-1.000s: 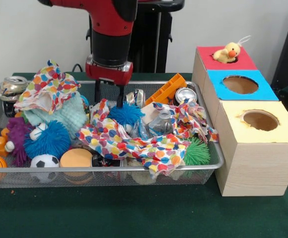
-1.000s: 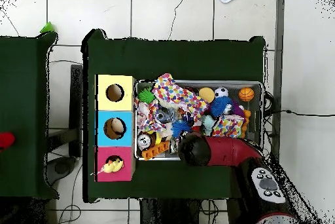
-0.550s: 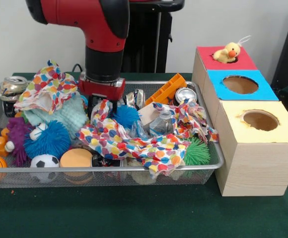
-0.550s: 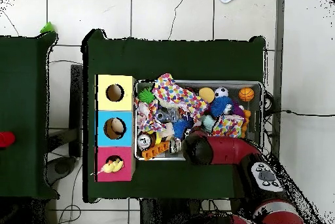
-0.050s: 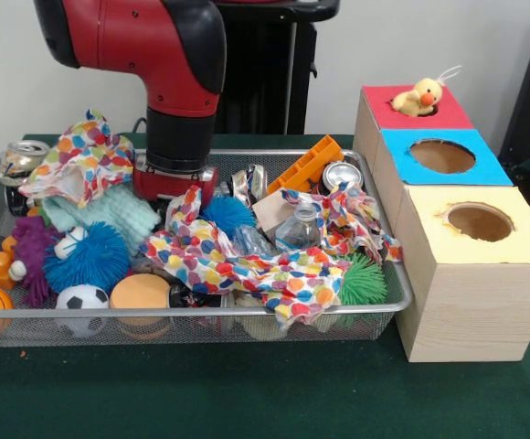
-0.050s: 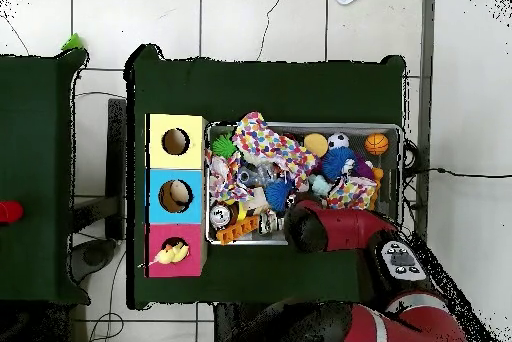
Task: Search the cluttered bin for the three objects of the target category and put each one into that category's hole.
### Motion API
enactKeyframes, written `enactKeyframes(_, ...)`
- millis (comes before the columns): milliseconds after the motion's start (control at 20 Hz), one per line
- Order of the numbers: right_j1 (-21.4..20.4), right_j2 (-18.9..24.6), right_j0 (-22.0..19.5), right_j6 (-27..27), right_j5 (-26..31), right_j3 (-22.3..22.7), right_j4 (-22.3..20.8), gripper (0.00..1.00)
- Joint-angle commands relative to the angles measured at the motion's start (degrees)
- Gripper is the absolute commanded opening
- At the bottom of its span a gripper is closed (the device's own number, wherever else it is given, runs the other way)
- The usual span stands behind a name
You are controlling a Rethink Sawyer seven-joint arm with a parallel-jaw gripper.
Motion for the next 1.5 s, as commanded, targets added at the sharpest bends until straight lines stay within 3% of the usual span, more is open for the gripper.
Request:
enactKeyframes(50,7.4,-4.3,-0.9,0.7,-2.9,-9.7,-5.2,1.0)
enactKeyframes(350,8.8,-5.6,-0.6,-4.4,-1.8,-14.1,-12.0,1.0)
enactKeyframes(1200,8.7,-5.3,-0.6,-4.9,2.0,-16.7,-21.4,1.0)
enactKeyframes(1300,8.1,-3.6,-2.5,-3.8,-0.1,-15.7,-21.3,1.0)
enactKeyframes(1500,7.5,-2.1,-5.0,0.9,-12.6,-14.3,-22.0,1.0)
